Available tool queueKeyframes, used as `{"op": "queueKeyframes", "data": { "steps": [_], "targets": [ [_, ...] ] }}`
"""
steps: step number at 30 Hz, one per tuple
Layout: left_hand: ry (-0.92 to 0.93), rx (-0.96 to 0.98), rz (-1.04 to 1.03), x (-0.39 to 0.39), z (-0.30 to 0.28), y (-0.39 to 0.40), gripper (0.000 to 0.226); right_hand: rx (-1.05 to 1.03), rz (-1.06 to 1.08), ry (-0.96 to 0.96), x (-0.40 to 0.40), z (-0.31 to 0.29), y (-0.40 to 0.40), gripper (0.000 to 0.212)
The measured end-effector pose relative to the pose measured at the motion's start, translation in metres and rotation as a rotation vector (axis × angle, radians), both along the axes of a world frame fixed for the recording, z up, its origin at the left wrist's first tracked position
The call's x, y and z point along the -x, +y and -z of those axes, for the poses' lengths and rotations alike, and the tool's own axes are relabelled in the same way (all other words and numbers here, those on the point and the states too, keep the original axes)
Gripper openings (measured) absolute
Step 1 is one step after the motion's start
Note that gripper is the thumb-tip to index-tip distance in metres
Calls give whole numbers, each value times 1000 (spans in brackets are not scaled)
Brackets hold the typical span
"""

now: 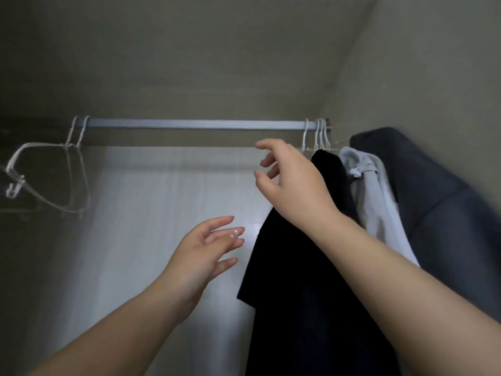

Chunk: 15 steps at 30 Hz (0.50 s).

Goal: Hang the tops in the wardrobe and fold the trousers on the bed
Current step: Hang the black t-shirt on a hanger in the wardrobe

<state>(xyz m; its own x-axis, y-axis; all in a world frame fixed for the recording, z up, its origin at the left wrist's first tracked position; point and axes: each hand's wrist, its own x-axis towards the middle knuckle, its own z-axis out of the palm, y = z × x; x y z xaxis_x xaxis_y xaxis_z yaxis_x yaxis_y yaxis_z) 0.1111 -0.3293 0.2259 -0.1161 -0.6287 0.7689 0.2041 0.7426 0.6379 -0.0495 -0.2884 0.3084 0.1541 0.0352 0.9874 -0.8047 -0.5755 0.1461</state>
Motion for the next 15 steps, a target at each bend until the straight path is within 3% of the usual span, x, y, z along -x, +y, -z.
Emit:
{"op": "queueKeyframes", "data": {
  "steps": [8, 15],
  "targets": [
    [76, -73, -285, -95, 72, 25, 25, -422, -719, -116, -54, 110, -33, 29],
    [95, -178, -529, -141, 146, 79, 28, -700, -1055, -41, -116, 193, -34, 29]
  ]
}}
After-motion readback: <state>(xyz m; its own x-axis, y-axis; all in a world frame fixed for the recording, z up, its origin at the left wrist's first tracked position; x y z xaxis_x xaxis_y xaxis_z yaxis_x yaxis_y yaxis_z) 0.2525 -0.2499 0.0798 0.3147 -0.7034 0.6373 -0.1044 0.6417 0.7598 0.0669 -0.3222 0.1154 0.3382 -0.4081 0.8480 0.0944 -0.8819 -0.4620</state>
